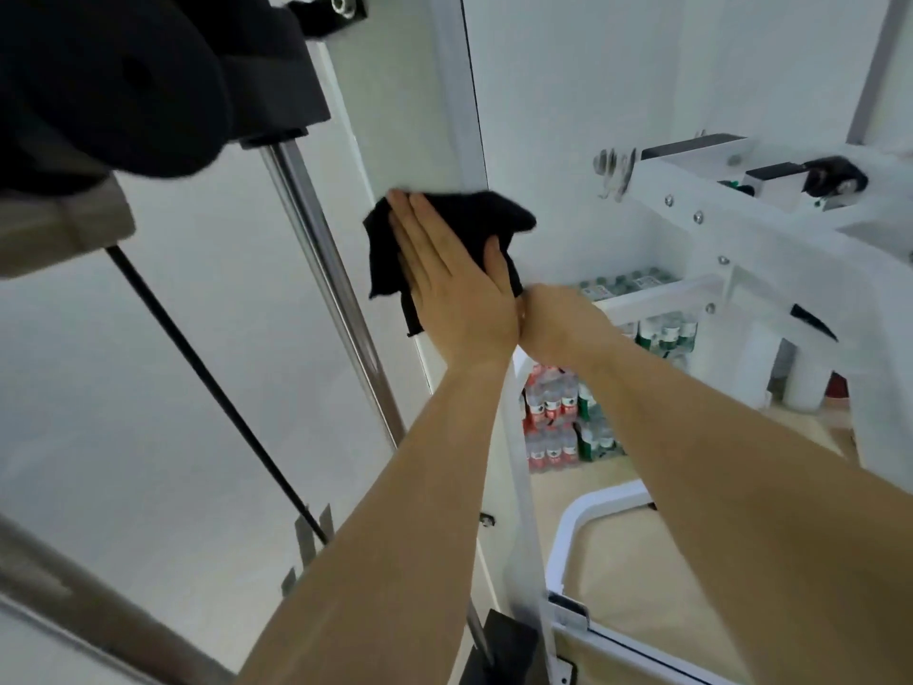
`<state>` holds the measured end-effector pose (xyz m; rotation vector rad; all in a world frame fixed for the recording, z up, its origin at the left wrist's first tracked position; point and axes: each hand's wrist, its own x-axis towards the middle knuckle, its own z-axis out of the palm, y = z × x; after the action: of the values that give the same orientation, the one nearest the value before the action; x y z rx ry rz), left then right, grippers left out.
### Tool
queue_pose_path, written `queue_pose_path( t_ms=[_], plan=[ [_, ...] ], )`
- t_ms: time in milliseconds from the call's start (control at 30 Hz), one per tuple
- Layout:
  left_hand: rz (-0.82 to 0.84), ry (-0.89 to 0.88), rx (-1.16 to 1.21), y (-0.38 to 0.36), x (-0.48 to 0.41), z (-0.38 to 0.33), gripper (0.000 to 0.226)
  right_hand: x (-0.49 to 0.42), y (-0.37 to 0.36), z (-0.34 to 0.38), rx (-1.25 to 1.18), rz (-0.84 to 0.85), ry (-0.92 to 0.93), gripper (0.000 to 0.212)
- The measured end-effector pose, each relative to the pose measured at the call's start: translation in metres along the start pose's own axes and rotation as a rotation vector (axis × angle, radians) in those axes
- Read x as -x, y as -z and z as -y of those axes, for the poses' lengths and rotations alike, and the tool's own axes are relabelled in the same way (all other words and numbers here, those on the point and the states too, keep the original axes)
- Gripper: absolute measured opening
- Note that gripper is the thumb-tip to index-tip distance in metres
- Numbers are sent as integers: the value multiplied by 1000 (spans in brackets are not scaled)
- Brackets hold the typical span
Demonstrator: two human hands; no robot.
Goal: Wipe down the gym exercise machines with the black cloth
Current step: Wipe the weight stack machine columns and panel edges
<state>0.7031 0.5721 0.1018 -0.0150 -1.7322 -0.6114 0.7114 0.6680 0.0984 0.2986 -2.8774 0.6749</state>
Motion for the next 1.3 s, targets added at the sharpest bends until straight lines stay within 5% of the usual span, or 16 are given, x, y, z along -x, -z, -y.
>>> queue_pose_path(
  t_ms=[600,733,1033,1300],
  plan=[
    [-24,-17,48,-5,39,22,74,14,-58,-28,292,52,-36,24],
    [-34,-15,26,-6,56,27,74,24,-66,-27,312,78,-55,11],
    [92,-58,30,4,57,37,78,43,-112,-13,218,53,-212,29],
    [211,-39,49,4,112,62,79,59,-116,-13,278,-32,-195,12]
  ],
)
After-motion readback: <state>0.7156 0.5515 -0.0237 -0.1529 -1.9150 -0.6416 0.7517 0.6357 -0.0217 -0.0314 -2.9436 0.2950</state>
